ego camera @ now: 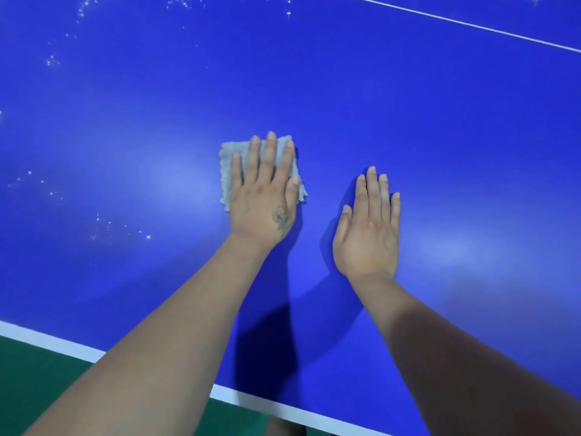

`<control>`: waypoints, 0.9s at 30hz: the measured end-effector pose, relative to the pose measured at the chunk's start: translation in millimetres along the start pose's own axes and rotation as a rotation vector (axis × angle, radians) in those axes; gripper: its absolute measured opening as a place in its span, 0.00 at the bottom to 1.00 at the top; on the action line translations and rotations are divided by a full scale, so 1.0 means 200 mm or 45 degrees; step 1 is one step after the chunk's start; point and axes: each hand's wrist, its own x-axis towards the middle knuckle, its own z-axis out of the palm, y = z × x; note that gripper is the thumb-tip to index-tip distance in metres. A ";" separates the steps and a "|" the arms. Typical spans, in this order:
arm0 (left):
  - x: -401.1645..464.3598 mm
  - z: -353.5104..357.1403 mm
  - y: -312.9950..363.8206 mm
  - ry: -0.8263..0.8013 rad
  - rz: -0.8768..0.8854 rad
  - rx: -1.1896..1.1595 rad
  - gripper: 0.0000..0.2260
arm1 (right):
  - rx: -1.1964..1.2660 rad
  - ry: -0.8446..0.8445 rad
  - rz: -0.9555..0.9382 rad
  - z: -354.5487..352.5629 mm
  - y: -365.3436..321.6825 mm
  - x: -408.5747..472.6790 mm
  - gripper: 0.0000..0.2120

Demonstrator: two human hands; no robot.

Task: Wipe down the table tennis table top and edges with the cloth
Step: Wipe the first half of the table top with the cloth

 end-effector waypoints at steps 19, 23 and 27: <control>-0.01 -0.07 -0.19 -0.041 -0.420 -0.041 0.28 | 0.024 -0.065 -0.048 0.00 0.04 0.00 0.31; 0.28 -0.04 -0.03 -0.050 -0.209 -0.044 0.29 | 0.127 -0.053 -0.044 0.01 0.06 0.01 0.28; 0.23 0.00 0.12 -0.047 0.148 -0.008 0.27 | 0.151 0.022 -0.005 -0.04 0.04 0.15 0.29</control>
